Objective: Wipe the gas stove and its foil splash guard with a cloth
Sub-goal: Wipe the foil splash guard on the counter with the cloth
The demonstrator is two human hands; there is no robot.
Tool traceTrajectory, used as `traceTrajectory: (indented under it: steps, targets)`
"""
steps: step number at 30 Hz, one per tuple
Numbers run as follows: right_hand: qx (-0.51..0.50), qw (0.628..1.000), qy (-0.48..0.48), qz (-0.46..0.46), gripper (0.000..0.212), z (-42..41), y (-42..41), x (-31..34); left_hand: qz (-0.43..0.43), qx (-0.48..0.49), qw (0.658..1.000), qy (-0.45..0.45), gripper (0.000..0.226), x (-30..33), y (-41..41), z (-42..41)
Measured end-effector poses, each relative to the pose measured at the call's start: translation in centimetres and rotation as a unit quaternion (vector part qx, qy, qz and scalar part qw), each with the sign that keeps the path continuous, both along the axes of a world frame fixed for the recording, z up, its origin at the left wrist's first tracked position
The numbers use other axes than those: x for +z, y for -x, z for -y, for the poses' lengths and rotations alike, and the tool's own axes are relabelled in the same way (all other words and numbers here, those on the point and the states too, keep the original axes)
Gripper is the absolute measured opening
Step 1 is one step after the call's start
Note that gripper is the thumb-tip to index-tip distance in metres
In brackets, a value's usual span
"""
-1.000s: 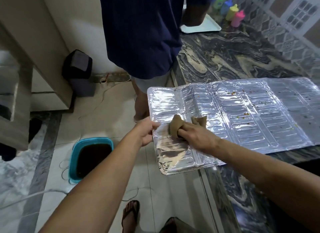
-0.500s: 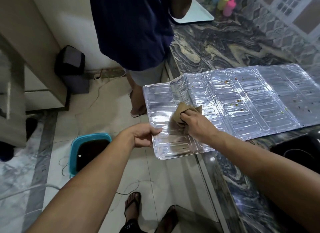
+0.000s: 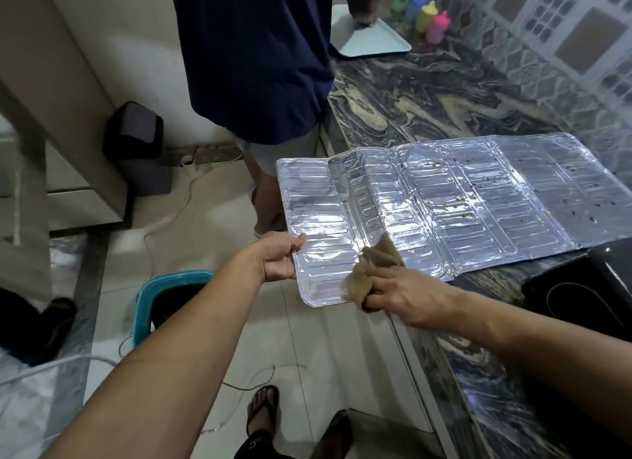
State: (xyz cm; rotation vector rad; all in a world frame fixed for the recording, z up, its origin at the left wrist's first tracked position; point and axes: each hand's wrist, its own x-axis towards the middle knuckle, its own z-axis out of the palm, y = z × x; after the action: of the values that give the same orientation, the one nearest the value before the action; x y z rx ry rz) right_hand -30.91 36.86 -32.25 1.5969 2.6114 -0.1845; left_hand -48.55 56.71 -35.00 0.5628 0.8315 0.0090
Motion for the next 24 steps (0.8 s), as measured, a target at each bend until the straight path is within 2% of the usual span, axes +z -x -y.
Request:
traceTrajectory:
  steps: [3, 6, 8, 10, 12, 16, 18, 19, 22, 24]
  targets:
    - [-0.055, 0.993, 0.018, 0.103, 0.03, 0.5, -1.7, 2.0, -0.002, 0.019, 1.0, 0.012, 0.022, -0.2, -0.3, -0.3]
    - [-0.147, 0.976, 0.048, 0.156, 0.046, 0.6, -4.3, 3.3, -0.028, 0.014, 0.999, -0.008, 0.021, -1.0, -0.6, -0.9]
    - [-0.243, 0.959, 0.065, 0.132, 0.055, 0.4, -5.6, 3.9, -0.061, 0.003, 0.997, -0.037, 0.02, -1.6, -0.9, -1.2]
    - [-0.299, 0.947, 0.044, 0.111, 0.044, 0.6, -5.7, 3.7, -0.124, -0.02, 0.987, -0.1, 0.019, -1.8, -1.6, -1.2]
    - [-0.281, 0.953, -0.009, 0.111, 0.031, 0.5, -4.2, 3.1, -0.186, -0.029, 0.966, -0.179, 0.017, -1.9, -2.2, -1.0]
    - [-0.198, 0.974, -0.056, 0.093, 0.044, 1.1, -3.7, 0.8, -0.284, -0.004, 0.907, -0.311, 0.018, -2.4, -4.0, -0.6]
    - [-0.242, 0.963, -0.056, 0.102, 0.047, 1.5, -5.0, 0.3, -0.337, 0.013, 0.868, -0.363, 0.021, -3.0, -4.6, -0.7]
    - [-0.296, 0.949, -0.059, 0.094, 0.046, 1.7, -5.8, 0.3, -0.346, 0.021, 0.864, -0.365, 0.026, -3.7, -5.0, -1.1]
    - [-0.455, 0.886, -0.083, 0.032, 0.044, 1.8, -7.2, 0.0, -0.308, 0.061, 0.9, -0.303, 0.04, -4.5, -5.5, -2.0]
    - [-0.478, 0.872, -0.106, -0.008, 0.047, 1.3, -6.4, -0.3, -0.296, 0.057, 0.916, -0.266, 0.041, -3.7, -5.3, -1.8]
